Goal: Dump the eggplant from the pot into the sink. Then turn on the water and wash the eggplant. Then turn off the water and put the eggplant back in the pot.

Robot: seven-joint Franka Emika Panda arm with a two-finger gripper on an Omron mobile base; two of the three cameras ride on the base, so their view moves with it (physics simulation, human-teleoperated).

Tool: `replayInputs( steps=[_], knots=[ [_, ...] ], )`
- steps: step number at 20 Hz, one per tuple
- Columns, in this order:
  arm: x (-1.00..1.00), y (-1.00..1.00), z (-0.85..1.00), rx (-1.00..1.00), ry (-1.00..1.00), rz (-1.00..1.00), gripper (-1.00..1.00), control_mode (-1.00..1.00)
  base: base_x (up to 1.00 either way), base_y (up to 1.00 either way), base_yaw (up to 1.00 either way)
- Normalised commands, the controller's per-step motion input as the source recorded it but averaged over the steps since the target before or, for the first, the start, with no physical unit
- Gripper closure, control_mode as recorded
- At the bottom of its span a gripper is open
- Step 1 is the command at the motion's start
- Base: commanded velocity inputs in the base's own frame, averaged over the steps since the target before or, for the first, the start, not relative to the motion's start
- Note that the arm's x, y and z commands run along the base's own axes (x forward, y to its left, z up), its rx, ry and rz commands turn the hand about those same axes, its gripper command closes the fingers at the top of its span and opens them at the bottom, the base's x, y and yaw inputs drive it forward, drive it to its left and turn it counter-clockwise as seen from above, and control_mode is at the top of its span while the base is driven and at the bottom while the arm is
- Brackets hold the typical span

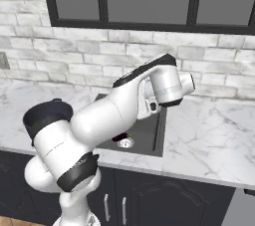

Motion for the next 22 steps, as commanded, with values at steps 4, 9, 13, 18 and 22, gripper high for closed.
replayInputs(
  steps=[4,9,13,18,22],
  knots=[
    [0.4,-0.06,-0.13,-0.14,-0.52,0.22,-1.0,-1.0,0.0,0.0,0.0],
    [0.09,-0.02,-0.28,-0.1,-0.59,0.24,-1.0,-1.0,0.0,0.0,0.0],
    [0.0,0.0,-0.54,-0.08,-0.62,0.24,-1.0,-1.0,0.0,0.0,0.0],
    [0.0,0.0,-0.49,-0.02,-0.58,0.17,-1.0,-1.0,0.0,0.0,0.0],
    [0.04,0.0,-0.16,0.0,-0.56,0.07,-1.0,-1.0,0.0,0.0,0.0]
  ],
)
